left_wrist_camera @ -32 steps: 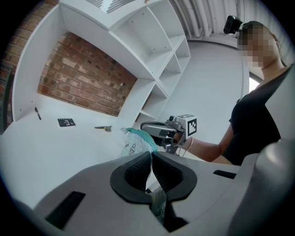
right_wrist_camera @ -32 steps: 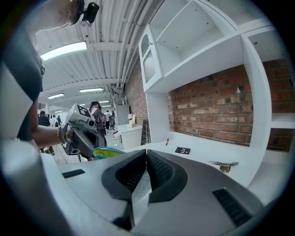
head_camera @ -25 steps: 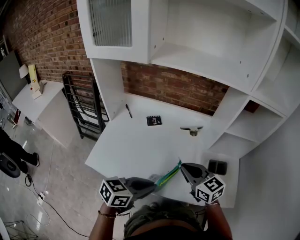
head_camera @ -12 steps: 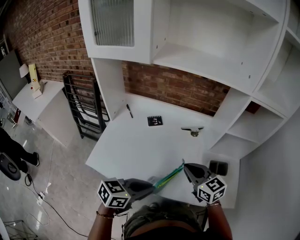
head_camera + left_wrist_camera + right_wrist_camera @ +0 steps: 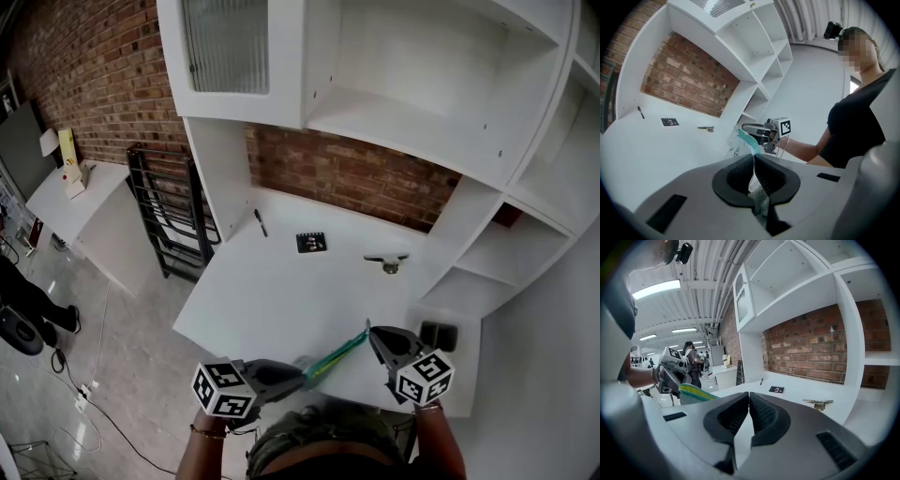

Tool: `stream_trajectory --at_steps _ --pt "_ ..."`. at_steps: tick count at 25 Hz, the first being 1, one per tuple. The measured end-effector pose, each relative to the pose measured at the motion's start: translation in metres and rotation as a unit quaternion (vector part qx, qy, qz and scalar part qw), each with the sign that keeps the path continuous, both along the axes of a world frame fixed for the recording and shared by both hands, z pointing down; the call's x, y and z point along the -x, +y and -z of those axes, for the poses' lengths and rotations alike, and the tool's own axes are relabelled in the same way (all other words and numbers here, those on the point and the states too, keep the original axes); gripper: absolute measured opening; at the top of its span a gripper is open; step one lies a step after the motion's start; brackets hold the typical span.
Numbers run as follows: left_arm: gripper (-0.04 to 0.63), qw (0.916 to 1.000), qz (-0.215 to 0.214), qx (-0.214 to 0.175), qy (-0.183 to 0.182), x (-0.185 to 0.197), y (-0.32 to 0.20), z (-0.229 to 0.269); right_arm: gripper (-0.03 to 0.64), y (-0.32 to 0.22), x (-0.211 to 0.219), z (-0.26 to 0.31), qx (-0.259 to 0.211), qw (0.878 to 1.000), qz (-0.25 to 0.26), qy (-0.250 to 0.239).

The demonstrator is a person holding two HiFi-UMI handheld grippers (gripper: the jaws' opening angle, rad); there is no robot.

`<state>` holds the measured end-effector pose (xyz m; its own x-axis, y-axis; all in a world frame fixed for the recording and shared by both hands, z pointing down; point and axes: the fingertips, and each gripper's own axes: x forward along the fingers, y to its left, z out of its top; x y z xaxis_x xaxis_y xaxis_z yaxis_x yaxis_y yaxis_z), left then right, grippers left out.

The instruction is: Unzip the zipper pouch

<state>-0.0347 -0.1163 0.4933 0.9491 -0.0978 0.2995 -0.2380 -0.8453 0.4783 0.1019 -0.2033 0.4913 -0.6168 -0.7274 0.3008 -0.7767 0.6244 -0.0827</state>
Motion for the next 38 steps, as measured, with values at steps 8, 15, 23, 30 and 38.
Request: stream_trajectory --at_steps 8,15,23,30,38 --pt "0.015 1.0000 0.000 0.004 0.002 -0.004 -0.004 -0.002 0.008 0.001 -0.005 -0.004 0.010 0.999 -0.020 -0.031" --pt "0.015 0.9997 0.014 0.019 0.010 -0.008 -0.014 -0.005 0.074 0.001 -0.009 -0.006 0.026 0.998 -0.026 -0.058" --pt "0.014 0.9977 0.058 0.029 0.019 -0.001 -0.054 -0.003 0.074 -0.003 -0.033 -0.009 0.036 0.993 -0.065 -0.096" --pt "0.014 0.9969 0.077 0.017 0.005 -0.006 -0.103 -0.001 0.074 -0.002 -0.057 -0.013 0.041 0.990 -0.089 -0.104" --pt "0.014 0.9960 0.087 0.018 -0.010 -0.015 -0.172 -0.010 0.074 -0.004 -0.075 -0.021 0.055 0.985 -0.122 -0.112"
